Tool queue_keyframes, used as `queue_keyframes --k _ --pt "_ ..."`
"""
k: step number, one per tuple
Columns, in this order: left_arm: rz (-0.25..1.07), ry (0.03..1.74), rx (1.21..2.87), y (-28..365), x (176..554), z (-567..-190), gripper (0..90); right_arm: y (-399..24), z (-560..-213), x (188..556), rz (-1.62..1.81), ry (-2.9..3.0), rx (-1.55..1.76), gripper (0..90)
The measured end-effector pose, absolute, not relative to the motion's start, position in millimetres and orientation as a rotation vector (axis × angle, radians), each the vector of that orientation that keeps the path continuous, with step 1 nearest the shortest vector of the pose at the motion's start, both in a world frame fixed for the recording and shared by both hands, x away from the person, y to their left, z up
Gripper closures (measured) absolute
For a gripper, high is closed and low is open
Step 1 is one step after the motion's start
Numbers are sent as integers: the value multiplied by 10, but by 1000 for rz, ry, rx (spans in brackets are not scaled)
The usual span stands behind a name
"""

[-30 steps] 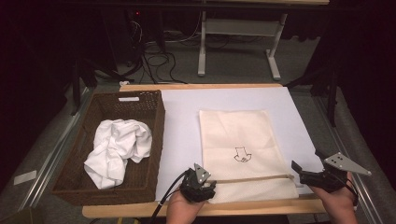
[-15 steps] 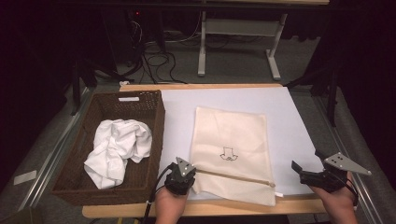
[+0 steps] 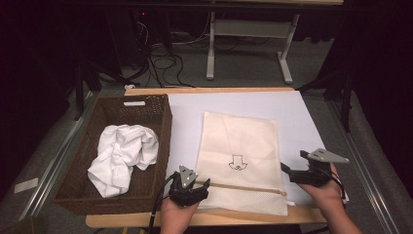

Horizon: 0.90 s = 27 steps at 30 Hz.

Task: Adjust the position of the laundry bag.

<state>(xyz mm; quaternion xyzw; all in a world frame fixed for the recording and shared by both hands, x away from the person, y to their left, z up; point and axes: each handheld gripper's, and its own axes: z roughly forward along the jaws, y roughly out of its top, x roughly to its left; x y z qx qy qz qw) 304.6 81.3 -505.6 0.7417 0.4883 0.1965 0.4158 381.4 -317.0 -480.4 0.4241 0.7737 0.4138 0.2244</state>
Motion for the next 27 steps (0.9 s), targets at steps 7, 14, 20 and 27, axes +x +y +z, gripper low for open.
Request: queue_keyframes --k 7,14,20,27 --pt "466 1207 1843 820 3032 -5053 325 -2990 -5013 4535 1029 2157 1310 300" --pt "459 1198 1849 817 3038 -5063 318 -2827 -5095 4790 953 2214 1276 874" --pt "425 1202 1866 797 3065 -5103 340 -3143 -5022 4919 884 2086 1365 828" --pt "417 1188 2023 632 3065 -5208 441 -3232 -4881 4560 1042 2078 1270 549"
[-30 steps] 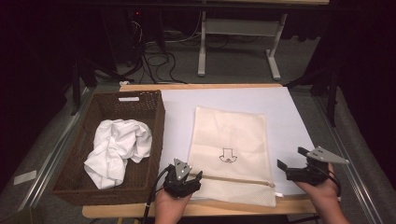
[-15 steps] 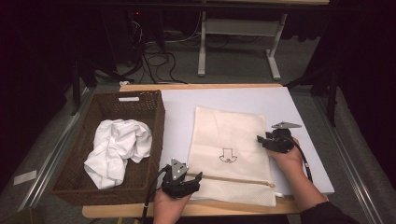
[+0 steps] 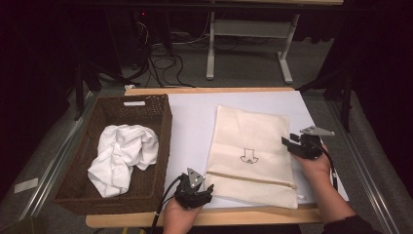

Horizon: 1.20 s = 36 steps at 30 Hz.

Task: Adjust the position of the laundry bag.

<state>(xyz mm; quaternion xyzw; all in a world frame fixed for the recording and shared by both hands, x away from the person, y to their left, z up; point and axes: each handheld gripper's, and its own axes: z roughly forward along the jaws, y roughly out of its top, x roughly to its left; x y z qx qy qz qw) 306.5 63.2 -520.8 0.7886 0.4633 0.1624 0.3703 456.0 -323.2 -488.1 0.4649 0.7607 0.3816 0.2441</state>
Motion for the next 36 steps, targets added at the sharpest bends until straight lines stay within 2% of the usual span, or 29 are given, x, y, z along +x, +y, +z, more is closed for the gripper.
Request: queue_keyframes --k 2,3,7,13,16,22,24,26,28,36 --pt "408 1179 2021 627 3050 -5210 513 -3240 -4860 4396 1069 2080 1242 532" --pt "380 1162 2018 630 3049 -5210 604 -3247 -4851 4317 1070 2085 1218 531" --pt "390 1144 2017 603 3070 -5221 817 -3323 -4806 4060 1076 2081 1168 529" --pt "503 1205 1992 608 3301 -5220 848 -3507 -4763 3779 1114 2062 1183 555" --pt "475 1250 1944 665 3314 -5219 789 -3531 -4751 3665 1133 2068 1202 573" --pt "493 1198 1879 747 3212 -5090 455 -3511 -4766 3499 1129 2111 1229 694" --pt "500 1180 1887 733 3200 -5067 379 -3510 -4778 3469 1124 2122 1241 714" --pt "572 1117 1891 665 3172 -5004 322 -3479 -4831 3387 1089 2177 1255 812" --pt "585 1108 1886 641 3172 -4989 298 -3450 -4858 3337 1052 2204 1259 900" --pt "541 1057 1893 511 3212 -4988 300 -3403 -4900 3197 1019 2252 1291 900"
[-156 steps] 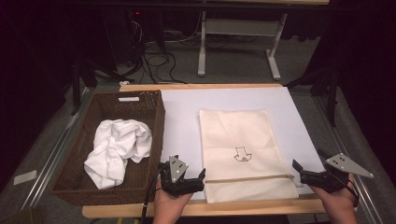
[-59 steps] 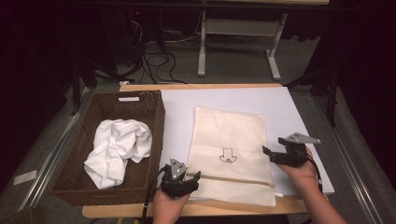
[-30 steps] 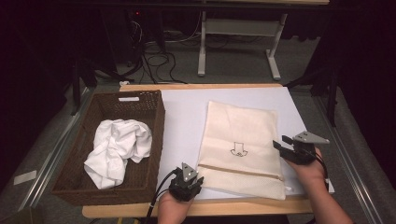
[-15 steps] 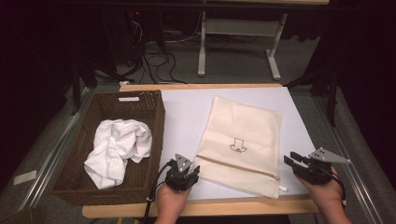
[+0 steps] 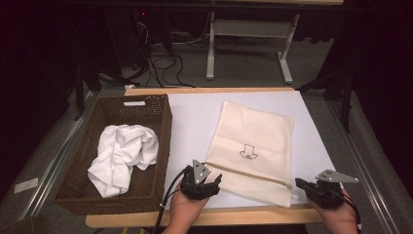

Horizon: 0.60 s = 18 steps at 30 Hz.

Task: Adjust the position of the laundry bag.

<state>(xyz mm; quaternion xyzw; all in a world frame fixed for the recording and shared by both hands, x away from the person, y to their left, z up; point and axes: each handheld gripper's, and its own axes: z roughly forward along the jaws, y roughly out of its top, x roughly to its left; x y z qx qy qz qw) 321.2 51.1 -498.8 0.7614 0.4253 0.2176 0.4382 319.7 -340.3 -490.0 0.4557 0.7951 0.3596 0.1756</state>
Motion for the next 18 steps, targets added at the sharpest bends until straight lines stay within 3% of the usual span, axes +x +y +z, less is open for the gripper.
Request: queue_keyframes --k 12,16,18 --pt "545 1098 1856 604 3180 -4980 299 -2989 -4821 3116 1114 2331 1141 900" --pt "539 1096 1854 612 3160 -4988 301 -3040 -4798 3140 1131 2300 1147 894" --pt "509 1089 1860 608 3161 -4999 348 -3117 -4787 3164 1135 2278 1157 893"
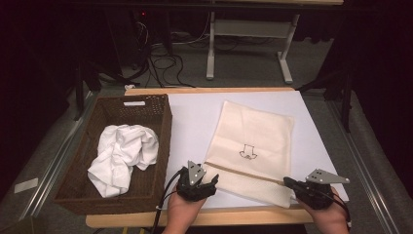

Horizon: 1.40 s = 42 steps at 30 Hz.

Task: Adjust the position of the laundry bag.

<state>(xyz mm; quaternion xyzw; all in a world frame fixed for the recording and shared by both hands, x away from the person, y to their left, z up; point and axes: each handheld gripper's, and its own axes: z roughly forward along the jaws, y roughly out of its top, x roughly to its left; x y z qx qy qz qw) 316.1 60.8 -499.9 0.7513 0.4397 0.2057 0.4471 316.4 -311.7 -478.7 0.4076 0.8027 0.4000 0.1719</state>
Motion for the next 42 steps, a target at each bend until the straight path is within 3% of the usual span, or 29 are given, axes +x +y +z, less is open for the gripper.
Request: queue_keyframes --k 5,7,8,10,14,16,19,22,25,28,31,34,38,42 --pt "445 1080 1925 521 3195 -5045 458 -3130 -4812 3167 1144 2300 1172 900" --pt "476 1110 1949 514 3218 -5063 487 -3108 -4809 3163 1134 2306 1157 900" --pt "476 1110 1949 514 3218 -5063 470 -3108 -4809 3163 1134 2306 1157 900" --pt "597 1252 1924 596 3274 -5088 328 -3142 -4811 3170 1131 2292 1166 900" --pt "457 1334 1921 730 3349 -5171 340 -3197 -4817 3188 1132 2271 1188 864" --pt "435 1315 1952 715 3348 -5209 470 -3193 -4816 3184 1130 2268 1196 852" --pt "393 1256 1975 675 3371 -5207 782 -3191 -4812 3178 1129 2263 1196 845" --pt "498 1244 1984 632 3446 -5194 843 -3203 -4821 3179 1130 2261 1212 831" --pt "515 1295 1953 698 3505 -5205 783 -3213 -4845 3197 1129 2266 1207 780" --pt "516 1302 1934 736 3481 -5178 566 -3207 -4848 3188 1127 2267 1214 754" --pt "488 1236 1905 740 3398 -5098 433 -3195 -4839 3170 1130 2264 1206 763" --pt "460 1192 1871 726 3364 -5064 408 -3168 -4831 3156 1140 2288 1171 891" --pt "542 1131 1839 695 3300 -4997 380 -3081 -4855 3171 1144 2319 1135 900" --pt "527 1088 1819 670 3263 -4981 363 -3011 -4984 3238 1058 2379 1147 891"
